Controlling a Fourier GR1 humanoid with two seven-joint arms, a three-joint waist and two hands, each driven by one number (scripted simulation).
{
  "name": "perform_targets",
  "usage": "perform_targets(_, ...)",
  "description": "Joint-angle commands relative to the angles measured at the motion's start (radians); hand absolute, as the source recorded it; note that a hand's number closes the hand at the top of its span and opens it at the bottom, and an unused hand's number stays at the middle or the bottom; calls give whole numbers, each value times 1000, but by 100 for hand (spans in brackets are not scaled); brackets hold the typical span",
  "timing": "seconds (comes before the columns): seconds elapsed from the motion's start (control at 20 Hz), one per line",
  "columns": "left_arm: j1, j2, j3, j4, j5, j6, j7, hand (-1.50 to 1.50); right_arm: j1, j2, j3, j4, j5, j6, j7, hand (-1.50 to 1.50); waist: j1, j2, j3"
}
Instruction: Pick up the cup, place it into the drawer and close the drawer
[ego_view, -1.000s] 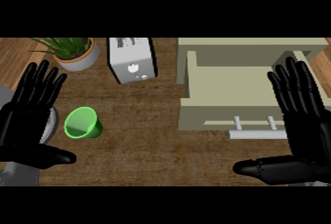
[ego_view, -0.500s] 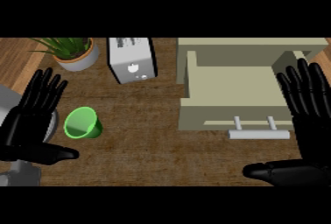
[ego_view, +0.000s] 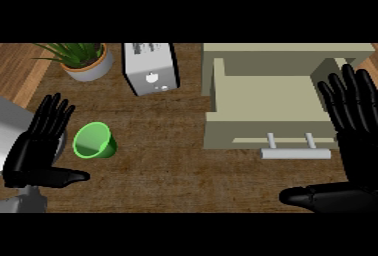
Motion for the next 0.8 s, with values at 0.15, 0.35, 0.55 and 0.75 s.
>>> perform_targets(0.15, -10, 11, 8, 127, -56, -11, -81, -150, 15, 22, 42, -26, 18, -2, 15, -150, 0, -1, 0)
perform_targets(0.35, -103, 54, 50, 379, -97, -37, -230, -150, 24, 0, -21, 63, -25, 42, -60, -150, -4, 1, 0)
perform_targets(0.55, -100, 43, 15, 483, -154, -49, -326, -150, 35, 22, 14, 21, -8, 28, -41, -150, -3, 1, 0)
perform_targets(0.75, -159, 27, 8, 556, -162, -16, -335, -150, 39, 17, 13, 40, 9, 41, -67, -150, -2, 0, 0)
